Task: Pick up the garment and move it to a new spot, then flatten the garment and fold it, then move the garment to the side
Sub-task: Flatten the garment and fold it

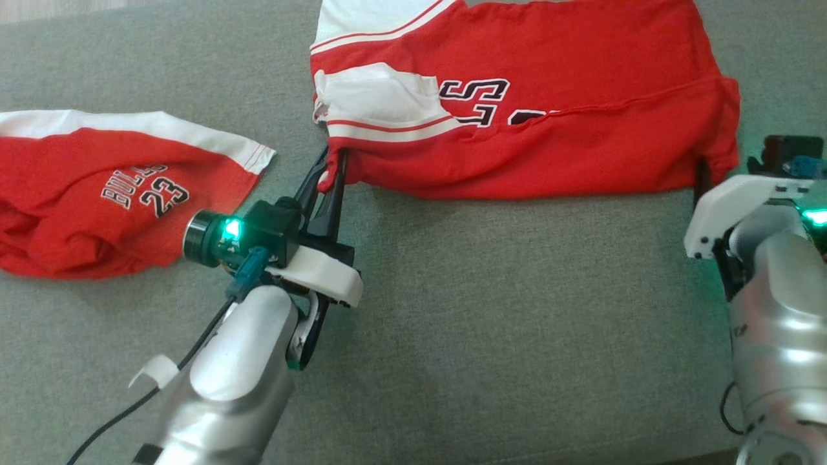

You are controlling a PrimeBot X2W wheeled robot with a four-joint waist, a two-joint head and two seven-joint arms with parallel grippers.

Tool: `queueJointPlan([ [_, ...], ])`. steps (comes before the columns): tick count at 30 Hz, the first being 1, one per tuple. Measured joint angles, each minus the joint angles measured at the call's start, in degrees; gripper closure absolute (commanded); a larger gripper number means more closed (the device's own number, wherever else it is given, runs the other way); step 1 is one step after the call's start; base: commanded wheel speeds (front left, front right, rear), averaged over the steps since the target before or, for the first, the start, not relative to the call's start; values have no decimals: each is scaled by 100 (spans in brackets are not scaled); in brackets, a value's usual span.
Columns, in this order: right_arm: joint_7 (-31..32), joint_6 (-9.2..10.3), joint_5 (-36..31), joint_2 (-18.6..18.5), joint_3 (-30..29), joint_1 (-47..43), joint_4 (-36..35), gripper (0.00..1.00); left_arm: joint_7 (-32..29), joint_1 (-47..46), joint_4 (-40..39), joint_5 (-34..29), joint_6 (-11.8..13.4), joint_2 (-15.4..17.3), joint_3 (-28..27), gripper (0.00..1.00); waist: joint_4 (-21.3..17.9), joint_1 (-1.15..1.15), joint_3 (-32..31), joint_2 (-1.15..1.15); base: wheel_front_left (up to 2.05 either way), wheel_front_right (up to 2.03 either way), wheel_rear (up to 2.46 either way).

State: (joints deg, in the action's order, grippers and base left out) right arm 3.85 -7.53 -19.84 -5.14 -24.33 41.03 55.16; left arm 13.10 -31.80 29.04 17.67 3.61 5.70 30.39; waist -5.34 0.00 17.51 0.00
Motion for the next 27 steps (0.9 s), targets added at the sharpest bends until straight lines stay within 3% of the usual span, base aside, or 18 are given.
queueJointPlan([
  [3, -42, 0, 135, -38, 113, 183, 333, 0, -51, 0, 1, 8, 49, 41, -2, 100, -14, 0, -11, 0, 0, 0, 0],
  [4, -43, 0, 186, -62, 171, 231, 433, 13, -52, 0, 1, 8, 52, 53, -2, 100, -17, -1, -15, 0, 0, 0, 0],
  [5, -64, 0, 210, -97, 224, 270, 524, 74, -53, 0, 3, 8, 56, 59, -1, 100, -20, 0, -21, 0, 0, 0, 0],
  [6, -91, 0, 241, -166, 355, 333, 693, 100, -96, 1, 19, 8, 96, 64, 0, 100, -19, 0, -42, 0, 0, 0, 0],
  [18, -293, -1, 716, -634, 848, 350, 1444, 100, -324, 147, 346, 129, 169, 162, 55, 100, -33, 0, -467, 0, 0, 0, 0],
  [27, -213, -1, 1350, -829, 1661, 185, 1831, 100, -709, 662, 612, 254, 88, 231, 260, 100, -114, -1, -1093, 0, 0, 0, 0],
])
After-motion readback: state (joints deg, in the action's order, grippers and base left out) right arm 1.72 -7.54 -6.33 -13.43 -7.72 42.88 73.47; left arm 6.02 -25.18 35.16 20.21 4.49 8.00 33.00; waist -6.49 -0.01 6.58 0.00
